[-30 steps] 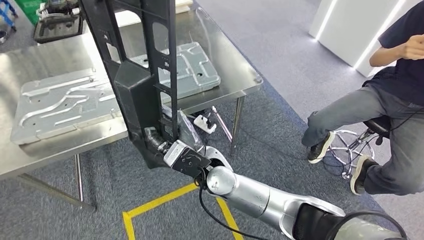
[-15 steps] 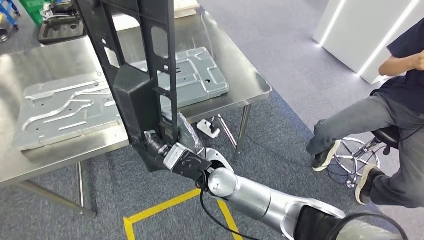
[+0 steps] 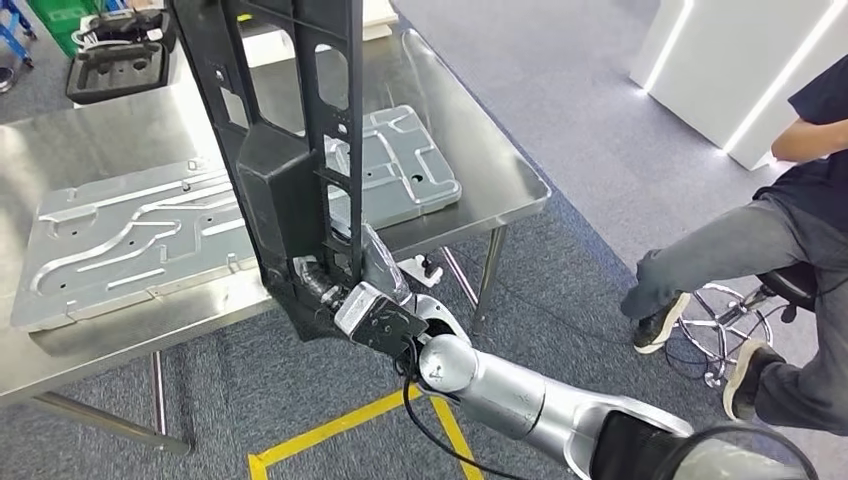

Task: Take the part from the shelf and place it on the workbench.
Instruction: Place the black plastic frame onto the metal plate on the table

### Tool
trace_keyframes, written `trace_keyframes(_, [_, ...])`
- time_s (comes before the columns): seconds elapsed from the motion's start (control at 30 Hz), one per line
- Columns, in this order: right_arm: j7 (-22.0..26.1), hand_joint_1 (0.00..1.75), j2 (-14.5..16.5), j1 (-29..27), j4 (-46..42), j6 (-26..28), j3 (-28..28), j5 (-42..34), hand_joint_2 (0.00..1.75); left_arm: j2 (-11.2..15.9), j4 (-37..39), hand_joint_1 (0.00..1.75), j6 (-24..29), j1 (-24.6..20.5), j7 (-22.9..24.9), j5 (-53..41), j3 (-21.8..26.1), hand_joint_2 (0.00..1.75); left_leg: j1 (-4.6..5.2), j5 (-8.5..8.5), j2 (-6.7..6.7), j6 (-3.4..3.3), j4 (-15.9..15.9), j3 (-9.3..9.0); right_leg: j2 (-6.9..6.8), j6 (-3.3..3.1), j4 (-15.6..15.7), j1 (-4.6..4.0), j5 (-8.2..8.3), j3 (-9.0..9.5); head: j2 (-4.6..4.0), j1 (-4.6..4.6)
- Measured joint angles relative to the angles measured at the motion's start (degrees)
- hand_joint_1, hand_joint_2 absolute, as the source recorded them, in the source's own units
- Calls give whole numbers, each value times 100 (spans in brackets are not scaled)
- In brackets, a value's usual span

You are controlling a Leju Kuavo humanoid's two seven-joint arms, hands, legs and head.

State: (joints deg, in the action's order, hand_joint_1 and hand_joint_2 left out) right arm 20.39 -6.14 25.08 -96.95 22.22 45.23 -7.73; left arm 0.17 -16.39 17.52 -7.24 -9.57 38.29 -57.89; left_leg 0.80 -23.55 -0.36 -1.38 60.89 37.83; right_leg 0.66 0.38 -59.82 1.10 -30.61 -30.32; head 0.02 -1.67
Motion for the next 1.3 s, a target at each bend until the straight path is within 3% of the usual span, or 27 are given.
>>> trace_keyframes(0.1, [-5, 175, -3, 1, -1, -5, -15, -8, 175, 5, 0, 0, -8, -1, 20, 1, -3, 175, 21, -92, -6, -67, -250, -200, -22, 86, 22, 7, 55, 74, 1, -2])
trace_keyframes(0.17, [-7, 175, -4, 20, -1, -11, -20, -9, 175, 8, 0, 0, -16, 13, 40, 1, -3, 175, 2, -121, -14, -130, -363, -368, -40, 113, -272, 3, 10, -51, 0, -5])
trace_keyframes(0.27, [-7, 175, -7, 39, 4, -17, -21, -10, 175, 15, 0, 0, -26, -4, 65, 0, -13, 175, 4, -225, -17, -192, -393, -518, -40, 153, -1191, -5, -294, -716, -1, -9])
trace_keyframes(0.33, [-12, 175, -9, 22, 14, -18, -21, -16, 175, 16, 0, 0, -27, -3, 72, 1, -38, 175, 7, -335, -28, -195, -381, -635, -41, 172, -1344, 1, -336, -1022, -1, -9])
trace_keyframes(0.37, [-16, 175, -9, 18, 17, -19, -21, -19, 175, 15, 0, 0, -27, 3, 75, 3, -50, 175, 4, -399, -33, -187, -369, -709, -42, 179, -1163, 6, -192, -1044, -1, -9])
trace_keyframes(0.43, [-24, 175, -11, 16, 22, -21, -22, -20, 175, 12, 1, 0, -27, 16, 78, 14, -61, 175, -8, -545, -36, -147, -336, -853, -44, 183, -524, 13, 368, -926, -1, -8])
trace_keyframes(0.5, [-35, 175, -14, 17, 32, -25, -23, -22, 175, 11, 2, 0, -26, 5, 78, 27, -73, 175, -7, -668, -43, -78, -299, -915, -46, 121, -97, -8, 704, -846, -1, 5])
trace_keyframes(0.6, [-54, 175, -20, 15, 38, -28, -30, -26, 175, 15, 2, 0, -25, -14, 76, 39, -95, 175, 1, -741, -38, -7, -260, -927, -35, -24, -41, -31, 718, -802, 0, 20])
trace_keyframes(0.67, [-56, 175, -23, 28, 38, -27, -39, -28, 175, 19, 2, 0, -24, -16, 74, 39, -99, 175, -13, -717, -27, 39, 37, -806, -35, -90, -9, -13, 667, -702, 0, 21])
trace_keyframes(0.7, [-56, 175, -24, 35, 37, -27, -42, -28, 175, 20, 2, 0, -24, -18, 73, 39, -99, 175, -29, -727, -19, 72, 347, -632, -38, -115, 11, -2, 635, -636, 0, 22])
trace_keyframes(0.73, [-56, 175, -25, 41, 36, -28, -44, -29, 175, 19, 2, 0, -24, -19, 72, 39, -100, 175, -49, -797, -11, 111, 736, -389, -44, -132, 31, 0, 595, -573, -1, 22])
trace_keyframes(0.8, [-56, 175, -25, 39, 37, -28, -45, -28, 175, 15, 2, 0, -25, -13, 72, 40, -101, 175, -83, -1094, -4, 165, 1371, 105, -43, -138, 46, -1, 507, -460, 0, 22])
trace_keyframes(0.87, [-56, 175, -25, 32, 38, -28, -45, -27, 175, 12, 2, 0, -25, 0, 73, 41, -102, 175, -93, -1249, -3, 175, 1471, 365, -30, -131, 48, -2, 407, -333, 0, 23])
trace_keyframes(0.9, [-56, 175, -25, 31, 38, -28, -45, -28, 175, 12, 2, 0, -25, 5, 74, 42, -102, 175, -92, -1119, -3, 161, 1250, 365, -23, -125, 49, -3, 351, -251, -1, 23])
trace_keyframes(0.93, [-56, 175, -24, 32, 37, -28, -45, -28, 175, 13, 2, 0, -24, 8, 73, 42, -102, 175, -89, -883, -3, 138, 932, 307, -18, -116, 51, -3, 295, -169, -1, 22])
trace_keyframes(1.0, [-56, 175, -23, 38, 39, -28, -45, -28, 175, 19, 2, 0, -23, 14, 74, 42, -104, 175, -57, -275, -2, 65, 172, 143, -2, -72, 52, -7, 180, -26, -2, 23])
trace_keyframes(1.07, [-59, 175, -23, 43, 45, -28, -45, -28, 175, 25, 2, 0, -23, 20, 76, 43, -108, 175, -12, -20, -8, 2, -168, 63, 17, 1, 55, -13, 101, 39, -1, 24])
trace_keyframes(1.2, [-115, 175, -25, 56, 52, -13, -45, 23, 175, 21, 2, 0, -23, 8, 81, 38, -111, 175, -8, 54, -5, -95, -281, -103, 5, 97, -102, -9, 21, 14, 0, 12])
trace_keyframes(1.3, [-428, 175, -46, 108, 82, 193, -45, 590, 175, 25, 2, 0, -51, -13, 93, 44, -126, 175, 9, -13, -10, -179, -303, -183, -10, 119, -1021, -9, -313, -546, 0, 2])
